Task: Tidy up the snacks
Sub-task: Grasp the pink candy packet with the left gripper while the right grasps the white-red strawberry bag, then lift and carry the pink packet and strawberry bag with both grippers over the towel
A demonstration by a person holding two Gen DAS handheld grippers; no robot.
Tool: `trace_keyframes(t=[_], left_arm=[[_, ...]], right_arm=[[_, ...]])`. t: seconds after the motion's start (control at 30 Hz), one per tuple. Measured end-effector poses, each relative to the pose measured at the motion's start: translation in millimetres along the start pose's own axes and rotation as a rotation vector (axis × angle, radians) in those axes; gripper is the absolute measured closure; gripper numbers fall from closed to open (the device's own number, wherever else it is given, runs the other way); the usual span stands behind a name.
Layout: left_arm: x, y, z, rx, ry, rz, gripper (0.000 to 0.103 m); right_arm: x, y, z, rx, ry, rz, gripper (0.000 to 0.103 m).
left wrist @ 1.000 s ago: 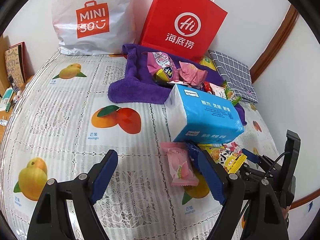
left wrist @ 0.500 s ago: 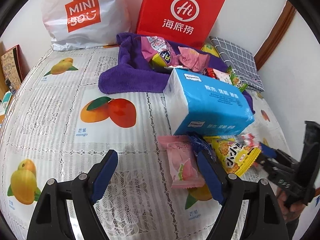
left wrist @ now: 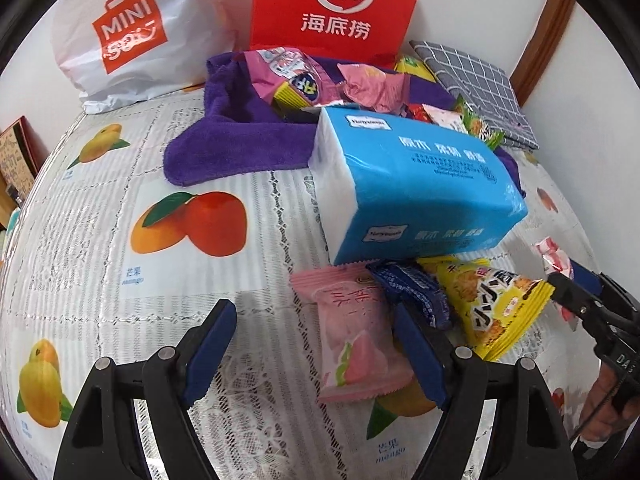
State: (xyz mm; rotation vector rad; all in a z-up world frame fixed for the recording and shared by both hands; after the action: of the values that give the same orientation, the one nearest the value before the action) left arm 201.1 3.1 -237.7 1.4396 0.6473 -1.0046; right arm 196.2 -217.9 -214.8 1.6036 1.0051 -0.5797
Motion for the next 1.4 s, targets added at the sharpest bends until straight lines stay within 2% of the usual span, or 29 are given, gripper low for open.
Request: trace_keyframes(t=[0.2, 0.33, 0.4, 0.47, 0.53, 0.57, 0.6, 0.83, 1.07, 1.23, 1.3, 1.4], left_arm=[[6, 1, 9, 0.047, 0.031, -0.010, 0.024], [10, -2, 16, 0.127, 0.102, -0.012, 0.024], [8, -2, 17, 0.131, 0.102, 0.003, 0.027], [5, -2, 16, 0.127, 0.107, 0.013, 0.037], [0, -4, 14, 0.126, 0.112, 0.024, 0.059], [-2, -5, 13, 0.126, 0.113, 0.027, 0.065], [-4, -7, 12, 0.125, 0.115, 0.031, 0.066], [-8, -12, 10, 0.130, 0.137, 0.082, 0.065], [-8, -13, 7, 0.092, 0.090, 0.090, 0.065], [-6, -14, 14, 0.109, 0.050, 0.088, 0.050], [-6, -14, 14, 0.112, 0.053, 0.087, 0.050], [-6, -14, 15, 0.112, 0.053, 0.087, 0.050]], right_arm=[[1, -3, 2, 0.008, 0.008, -0.007, 0.048], [2, -6, 4, 0.016, 0.009, -0.010, 0.048], [2, -7, 6, 0.020, 0.009, -0.011, 0.048], [1, -9, 6, 0.024, 0.010, -0.013, 0.048], [1, -12, 7, 0.021, 0.007, -0.015, 0.048], [2, -13, 7, 0.014, 0.001, -0.014, 0.048], [2, -14, 8, 0.009, -0.004, -0.015, 0.048], [15, -24, 14, -0.001, -0.046, -0.039, 0.048], [17, -26, 15, 0.002, -0.037, -0.054, 0.047], [17, -28, 13, -0.020, -0.056, -0.059, 0.043], [18, -29, 12, -0.032, -0.064, -0.060, 0.039], [19, -30, 11, -0.046, -0.079, -0.063, 0.039]])
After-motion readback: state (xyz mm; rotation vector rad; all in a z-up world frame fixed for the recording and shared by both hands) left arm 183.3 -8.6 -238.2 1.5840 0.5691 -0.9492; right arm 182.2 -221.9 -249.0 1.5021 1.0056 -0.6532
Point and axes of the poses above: each gripper's, at about its wrist camera, not at the fingertips, and x roughly the way its jaws point, z to its right, y to its top, the point moved 9 cm from there along x, roughly the way its jaws point, and after that the axes turned 9 degrees about x, right-handed, at the moved point
